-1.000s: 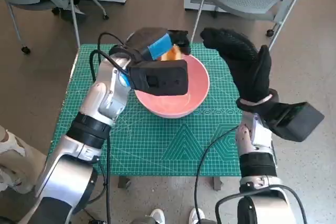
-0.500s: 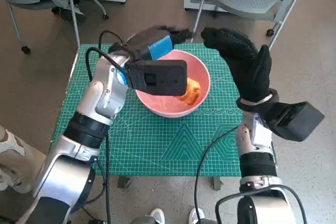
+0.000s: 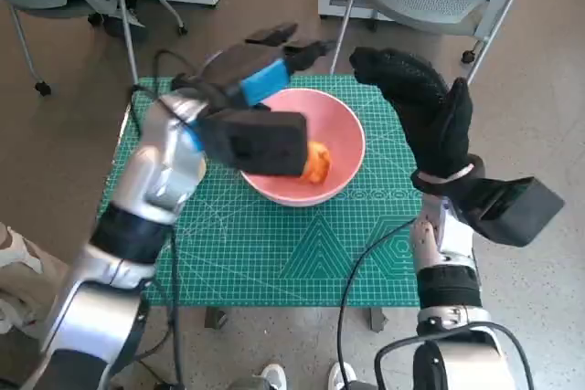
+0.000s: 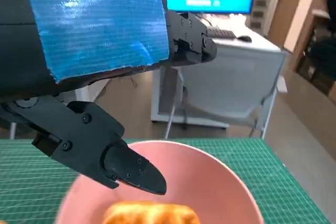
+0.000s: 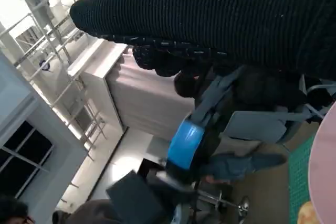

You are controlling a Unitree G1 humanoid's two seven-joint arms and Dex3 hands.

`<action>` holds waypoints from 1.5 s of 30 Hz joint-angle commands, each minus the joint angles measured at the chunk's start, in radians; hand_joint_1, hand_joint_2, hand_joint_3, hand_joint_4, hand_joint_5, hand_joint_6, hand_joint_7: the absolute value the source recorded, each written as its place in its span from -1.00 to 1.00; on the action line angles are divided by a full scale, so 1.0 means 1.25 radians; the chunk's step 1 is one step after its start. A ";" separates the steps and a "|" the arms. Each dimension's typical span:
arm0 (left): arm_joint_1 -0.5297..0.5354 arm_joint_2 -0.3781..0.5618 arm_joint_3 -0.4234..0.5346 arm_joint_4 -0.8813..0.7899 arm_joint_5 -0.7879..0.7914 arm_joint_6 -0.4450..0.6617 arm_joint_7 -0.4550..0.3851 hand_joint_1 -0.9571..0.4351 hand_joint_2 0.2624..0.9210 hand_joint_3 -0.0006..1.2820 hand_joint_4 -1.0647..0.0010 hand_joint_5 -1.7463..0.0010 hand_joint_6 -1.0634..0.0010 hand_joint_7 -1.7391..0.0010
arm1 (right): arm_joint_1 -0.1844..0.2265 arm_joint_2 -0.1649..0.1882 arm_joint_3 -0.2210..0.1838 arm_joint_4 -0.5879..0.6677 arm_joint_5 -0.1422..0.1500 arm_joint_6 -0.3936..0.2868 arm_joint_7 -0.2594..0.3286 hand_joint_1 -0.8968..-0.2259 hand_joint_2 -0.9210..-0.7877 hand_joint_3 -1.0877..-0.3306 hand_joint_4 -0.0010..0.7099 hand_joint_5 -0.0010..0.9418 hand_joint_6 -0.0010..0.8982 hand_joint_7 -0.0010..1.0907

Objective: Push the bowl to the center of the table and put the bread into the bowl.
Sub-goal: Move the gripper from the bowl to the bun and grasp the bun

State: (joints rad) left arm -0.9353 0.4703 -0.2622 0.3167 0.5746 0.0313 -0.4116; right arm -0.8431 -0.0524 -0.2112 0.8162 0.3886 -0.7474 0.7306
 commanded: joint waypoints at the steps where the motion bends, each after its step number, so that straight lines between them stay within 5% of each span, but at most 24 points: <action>1: 0.062 0.072 0.061 -0.095 -0.024 0.018 -0.018 -0.29 0.52 -0.98 1.00 1.00 0.70 0.93 | 0.005 0.002 0.004 0.000 -0.005 0.008 -0.005 -0.30 -1.00 -0.47 -0.75 -1.00 -1.00 -0.43; 14: 0.209 0.171 0.147 -0.245 -0.007 0.082 -0.016 -0.19 0.53 -0.99 0.99 1.00 0.61 0.94 | 0.010 -0.004 0.002 -0.003 0.000 0.009 0.003 -0.30 -1.00 -0.47 -0.75 -1.00 -1.00 -0.42; 33: 0.215 0.197 0.076 -0.234 0.053 0.215 -0.129 -0.25 0.47 -1.00 1.00 1.00 0.62 0.98 | 0.003 -0.006 -0.003 0.011 0.008 0.014 0.021 -0.30 -1.00 -0.47 -0.76 -1.00 -1.00 -0.44; 45: 0.184 0.187 0.040 -0.176 0.056 0.246 -0.153 0.15 0.28 -1.00 1.00 1.00 0.66 1.00 | -0.002 -0.007 -0.008 0.019 0.015 0.019 0.035 -0.33 -1.00 -0.47 -0.76 -1.00 -1.00 -0.44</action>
State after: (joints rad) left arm -0.6737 0.7054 -0.1978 0.0584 0.6305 0.3309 -0.6026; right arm -0.8433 -0.0616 -0.2188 0.8246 0.3977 -0.7406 0.7606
